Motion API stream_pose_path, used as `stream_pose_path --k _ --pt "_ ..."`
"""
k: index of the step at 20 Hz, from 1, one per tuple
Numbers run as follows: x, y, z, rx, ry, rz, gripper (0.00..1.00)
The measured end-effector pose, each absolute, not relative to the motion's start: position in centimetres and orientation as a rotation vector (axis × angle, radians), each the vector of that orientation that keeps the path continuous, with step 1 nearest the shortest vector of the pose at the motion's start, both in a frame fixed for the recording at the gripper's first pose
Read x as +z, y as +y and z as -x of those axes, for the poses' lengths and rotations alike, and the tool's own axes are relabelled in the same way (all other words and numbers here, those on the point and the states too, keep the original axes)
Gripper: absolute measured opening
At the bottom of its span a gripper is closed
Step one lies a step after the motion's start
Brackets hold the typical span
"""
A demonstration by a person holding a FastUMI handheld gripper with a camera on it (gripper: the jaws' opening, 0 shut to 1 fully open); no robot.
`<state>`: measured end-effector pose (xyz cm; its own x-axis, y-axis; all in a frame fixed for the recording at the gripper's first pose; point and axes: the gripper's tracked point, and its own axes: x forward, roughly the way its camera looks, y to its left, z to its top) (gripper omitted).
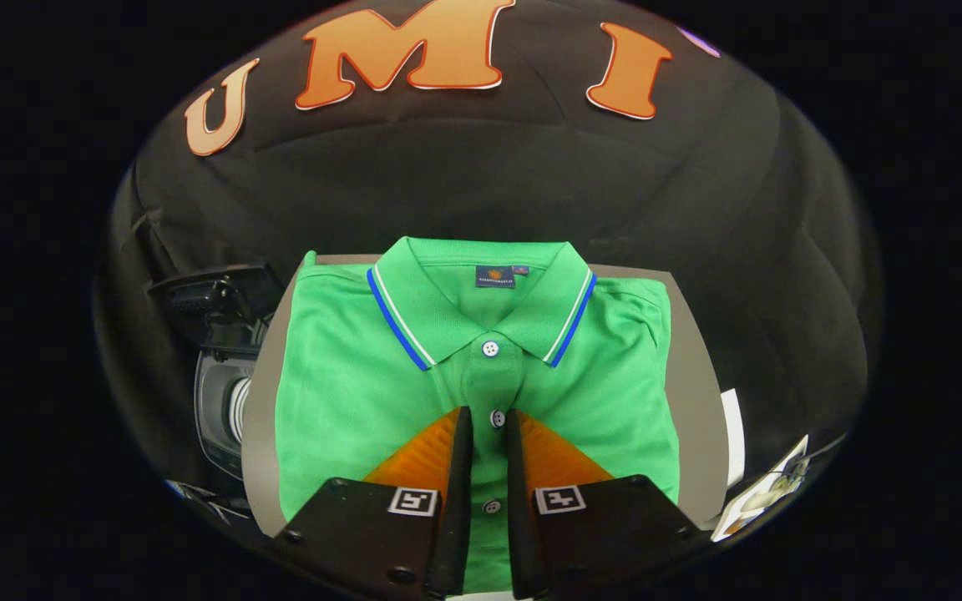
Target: Put the clothes into the washing machine and then close the washing machine lid.
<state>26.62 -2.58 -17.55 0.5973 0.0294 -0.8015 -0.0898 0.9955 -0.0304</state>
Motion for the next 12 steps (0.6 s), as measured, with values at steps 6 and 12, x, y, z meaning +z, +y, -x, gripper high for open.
stream_pose_path --k 6,12 --pt "-17.53 -2.92 -27.09 0.074 0.949 0.046 0.16" --pt "-17.15 -2.83 -27.14 0.065 0.874 -0.022 0.16"
